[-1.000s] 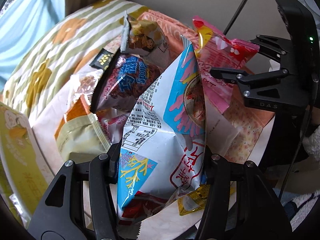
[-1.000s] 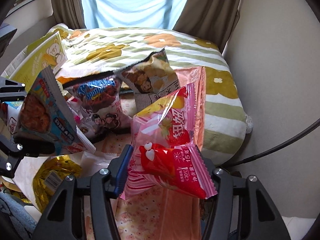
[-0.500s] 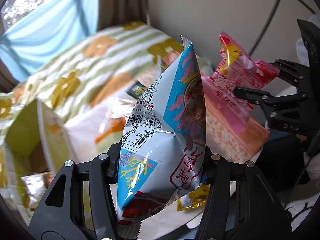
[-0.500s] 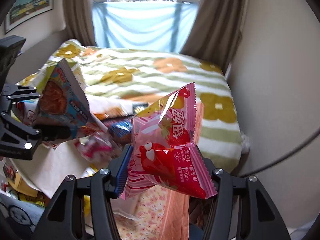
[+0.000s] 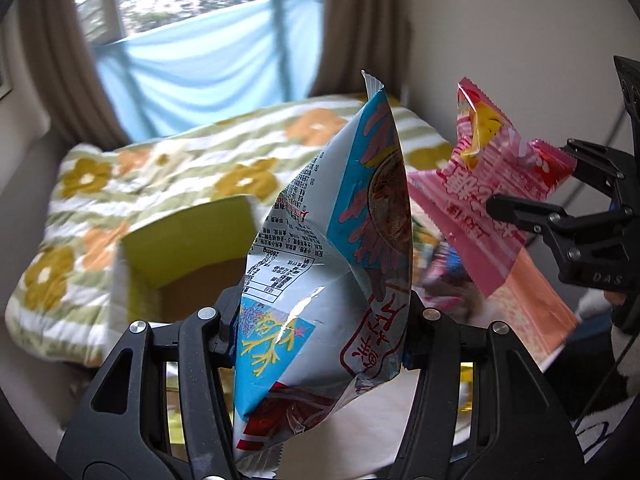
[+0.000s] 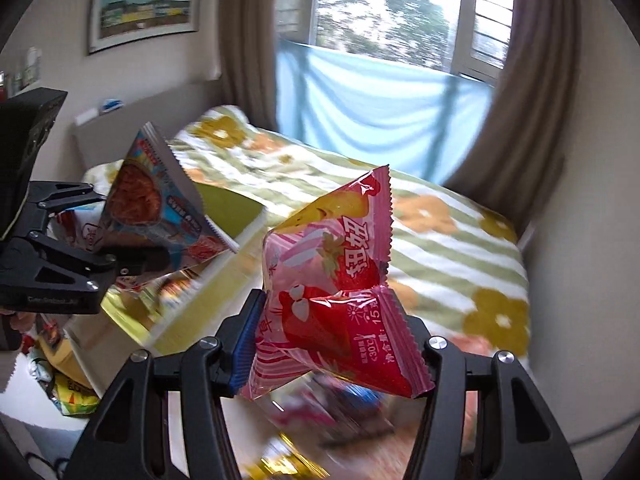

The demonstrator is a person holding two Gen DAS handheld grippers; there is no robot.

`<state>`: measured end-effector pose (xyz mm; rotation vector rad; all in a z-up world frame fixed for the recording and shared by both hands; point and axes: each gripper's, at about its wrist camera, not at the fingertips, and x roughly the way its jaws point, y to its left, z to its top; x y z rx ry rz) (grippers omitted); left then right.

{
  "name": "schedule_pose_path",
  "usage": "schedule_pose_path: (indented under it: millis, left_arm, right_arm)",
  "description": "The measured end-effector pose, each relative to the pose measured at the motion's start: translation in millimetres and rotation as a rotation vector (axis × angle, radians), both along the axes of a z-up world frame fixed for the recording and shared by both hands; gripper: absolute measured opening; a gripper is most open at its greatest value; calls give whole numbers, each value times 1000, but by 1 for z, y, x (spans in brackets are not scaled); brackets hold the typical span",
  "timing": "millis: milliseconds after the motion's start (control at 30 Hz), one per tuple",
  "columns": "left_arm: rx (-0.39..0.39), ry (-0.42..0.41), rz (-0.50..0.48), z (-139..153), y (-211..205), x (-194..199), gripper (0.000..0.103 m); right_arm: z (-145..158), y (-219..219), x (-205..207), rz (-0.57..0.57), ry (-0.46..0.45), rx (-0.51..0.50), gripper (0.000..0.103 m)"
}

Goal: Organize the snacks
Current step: 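Carry both bags to the cardboard box and release them inside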

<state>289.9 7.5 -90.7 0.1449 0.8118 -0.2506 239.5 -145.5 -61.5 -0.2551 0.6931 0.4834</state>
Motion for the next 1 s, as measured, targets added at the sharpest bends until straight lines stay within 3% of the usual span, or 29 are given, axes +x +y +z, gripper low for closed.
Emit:
schedule_pose_path:
  millis: [167,433,800,867,900,933,1000]
  left_arm:
    - [9,16,93,-1,66,23,52]
    - [13,110,151,-37,150,68,52]
    - [2,236,111,-99,188,130,52]
    - [18,223,114,-104,189,136,61]
    - [31,219,114,-107,187,138,76]
    - [47,213,121,-108,186,141,97]
    - [58,198,127,-110,186,143,103]
  right_arm:
    - [1,63,28,66,32,58,53]
    - [-27,155,74,83,106,66,53]
    - [-68,183,126,-59,259,66,53]
    - [-72,184,130,-73,284,66,53]
    - [-75,185,132,-77,291,58,53]
    - [-77,188,134,-79,295,49,53]
    - [-80,187,135,-87,305,38,53]
